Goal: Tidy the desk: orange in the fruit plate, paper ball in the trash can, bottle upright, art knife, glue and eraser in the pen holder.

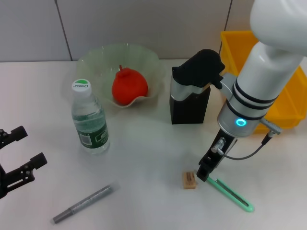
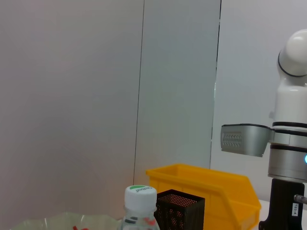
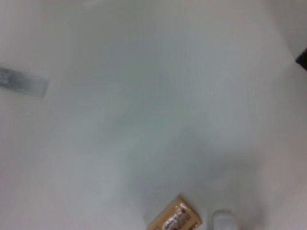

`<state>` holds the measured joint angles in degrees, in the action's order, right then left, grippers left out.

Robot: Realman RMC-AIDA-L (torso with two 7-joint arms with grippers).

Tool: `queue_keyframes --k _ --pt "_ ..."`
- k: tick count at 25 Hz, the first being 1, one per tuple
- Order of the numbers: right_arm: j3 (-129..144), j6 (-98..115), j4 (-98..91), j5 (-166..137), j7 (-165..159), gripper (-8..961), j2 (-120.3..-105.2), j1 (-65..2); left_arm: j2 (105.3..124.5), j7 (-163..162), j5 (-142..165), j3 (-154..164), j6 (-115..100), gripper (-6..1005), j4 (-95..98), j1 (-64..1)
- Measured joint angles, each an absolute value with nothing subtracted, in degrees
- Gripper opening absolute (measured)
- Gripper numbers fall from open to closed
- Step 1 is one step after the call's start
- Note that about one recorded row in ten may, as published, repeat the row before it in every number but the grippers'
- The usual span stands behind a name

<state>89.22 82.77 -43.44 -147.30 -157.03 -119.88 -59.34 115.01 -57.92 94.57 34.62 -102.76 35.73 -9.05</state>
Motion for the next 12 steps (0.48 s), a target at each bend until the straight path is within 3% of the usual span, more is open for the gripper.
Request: queue_keyframes --k 12 --pt "90.2 80.9 -42.0 -146.8 -157.1 480 -119.88 -59.6 115.24 -57.9 94.5 34.6 -102.7 810 35.7 -9.0"
